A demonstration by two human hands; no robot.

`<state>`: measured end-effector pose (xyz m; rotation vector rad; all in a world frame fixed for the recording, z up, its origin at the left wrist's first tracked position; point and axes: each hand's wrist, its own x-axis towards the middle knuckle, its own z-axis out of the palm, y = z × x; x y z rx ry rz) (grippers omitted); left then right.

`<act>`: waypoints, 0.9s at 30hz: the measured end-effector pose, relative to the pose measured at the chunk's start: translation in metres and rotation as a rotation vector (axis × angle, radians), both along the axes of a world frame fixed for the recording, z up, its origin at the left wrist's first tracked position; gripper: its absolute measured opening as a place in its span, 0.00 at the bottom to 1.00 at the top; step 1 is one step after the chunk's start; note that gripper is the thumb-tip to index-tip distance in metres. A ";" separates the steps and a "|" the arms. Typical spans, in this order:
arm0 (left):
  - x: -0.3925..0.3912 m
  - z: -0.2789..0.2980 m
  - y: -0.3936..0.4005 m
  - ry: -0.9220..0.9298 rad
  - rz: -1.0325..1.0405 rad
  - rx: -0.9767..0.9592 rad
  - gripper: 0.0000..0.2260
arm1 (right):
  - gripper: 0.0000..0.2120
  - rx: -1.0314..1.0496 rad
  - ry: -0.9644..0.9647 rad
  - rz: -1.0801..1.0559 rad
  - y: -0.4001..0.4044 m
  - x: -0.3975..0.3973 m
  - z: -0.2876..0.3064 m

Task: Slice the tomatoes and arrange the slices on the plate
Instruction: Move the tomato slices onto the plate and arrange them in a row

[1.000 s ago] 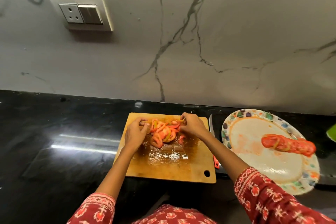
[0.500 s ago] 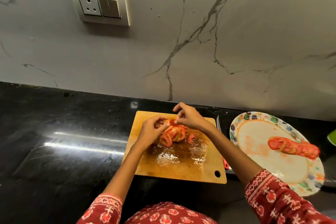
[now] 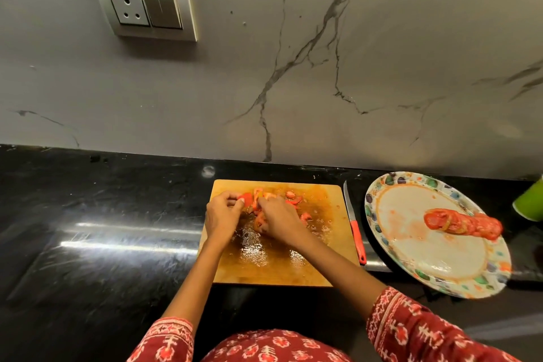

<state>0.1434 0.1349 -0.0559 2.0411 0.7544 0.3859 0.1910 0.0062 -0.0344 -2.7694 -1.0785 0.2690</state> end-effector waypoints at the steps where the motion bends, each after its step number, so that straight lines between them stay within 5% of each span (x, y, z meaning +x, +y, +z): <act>1: 0.000 0.001 -0.002 -0.013 -0.009 -0.007 0.04 | 0.22 0.015 0.014 0.005 -0.001 0.001 -0.001; 5: 0.003 0.003 -0.006 -0.111 -0.112 -0.067 0.05 | 0.07 0.158 0.216 -0.052 -0.011 0.012 0.009; 10: 0.008 0.005 -0.014 -0.160 -0.180 -0.122 0.04 | 0.04 0.327 0.403 -0.167 -0.037 0.035 0.023; 27: 0.001 0.000 -0.026 -0.127 -0.263 -0.168 0.03 | 0.16 0.451 0.425 -0.135 -0.080 0.026 -0.005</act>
